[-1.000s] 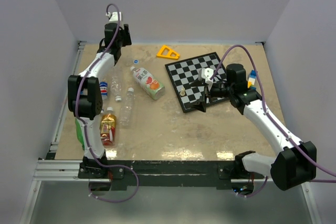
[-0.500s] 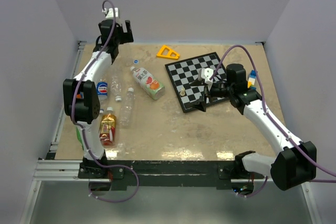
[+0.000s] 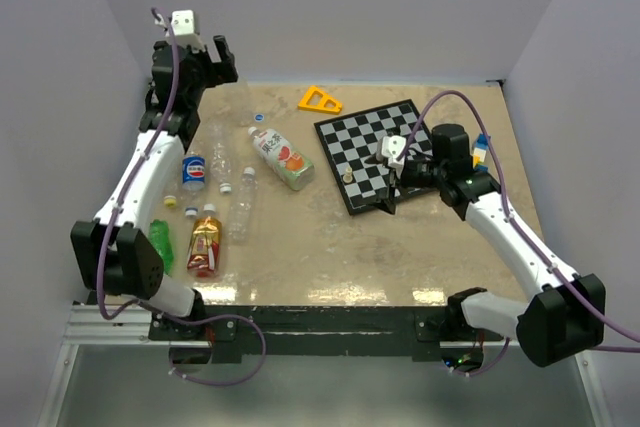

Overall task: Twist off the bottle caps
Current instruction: Place the plastic bottle at the corner of the board, then pick up the plastic bottle at the center of the board.

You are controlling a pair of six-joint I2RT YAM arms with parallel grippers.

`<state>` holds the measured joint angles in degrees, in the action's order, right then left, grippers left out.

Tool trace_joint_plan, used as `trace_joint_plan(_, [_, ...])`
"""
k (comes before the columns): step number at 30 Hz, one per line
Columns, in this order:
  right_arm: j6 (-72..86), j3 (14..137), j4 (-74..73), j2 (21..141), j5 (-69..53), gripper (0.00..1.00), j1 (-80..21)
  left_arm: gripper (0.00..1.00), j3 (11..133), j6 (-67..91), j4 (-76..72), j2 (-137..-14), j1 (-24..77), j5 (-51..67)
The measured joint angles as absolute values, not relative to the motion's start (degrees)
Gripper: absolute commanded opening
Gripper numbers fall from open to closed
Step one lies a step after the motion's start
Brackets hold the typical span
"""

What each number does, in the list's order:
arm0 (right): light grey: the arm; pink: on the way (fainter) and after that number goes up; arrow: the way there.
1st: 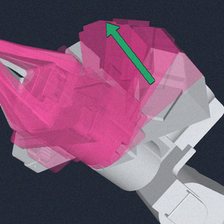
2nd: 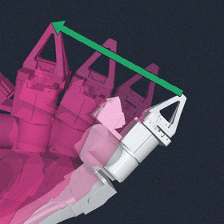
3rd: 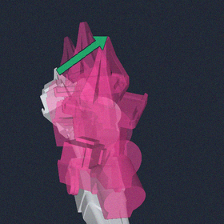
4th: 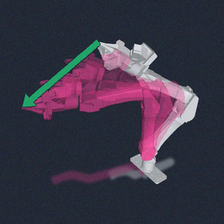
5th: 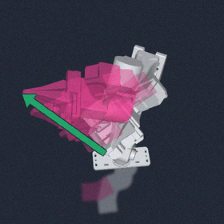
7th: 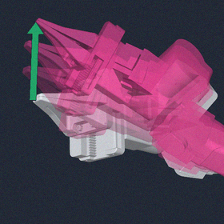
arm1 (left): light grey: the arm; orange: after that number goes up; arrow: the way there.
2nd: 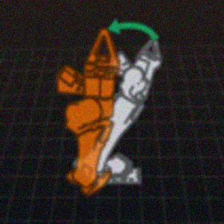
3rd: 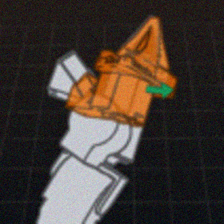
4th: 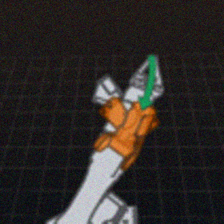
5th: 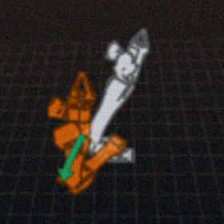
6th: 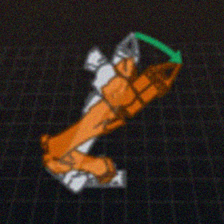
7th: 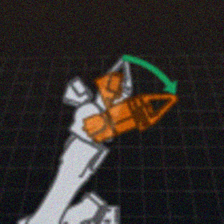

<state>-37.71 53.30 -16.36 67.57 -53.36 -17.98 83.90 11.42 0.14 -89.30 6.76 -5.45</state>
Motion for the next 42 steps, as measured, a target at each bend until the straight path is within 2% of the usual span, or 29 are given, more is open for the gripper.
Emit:
trace_joint_plan(8, [-41.6, 58.3, -20.2, 63.9, -46.3, 0.98, -18.0, 1.0, 66.5, 11.4, -0.3, -68.8, 6.8, -2.8])
trace_joint_plan(14, [-41.5, 61.1, -17.3, 63.4, -41.7, 0.98, -18.0, 1.0, 51.9, 11.4, -0.1, -55.5, 6.8, -0.4])
trace_joint_plan(21, [-39.6, 65.2, -16.7, 73.4, -42.6, 0.98, -19.8, 1.0, 42.0, 11.2, 1.0, -44.7, 6.8, 2.1])
trace_joint_plan(34, [-27.4, 79.0, -9.5, 93.9, -30.1, 0.98, -38.1, 1.0, 36.0, 9.7, 0.6, -41.5, 6.8, 2.6])
trace_joint_plan(42, [-15.7, 90.6, -5.9, 107.6, -23.9, 0.98, -39.8, 1.0, 36.0, 9.4, 0.6, -40.0, 6.8, 1.7])
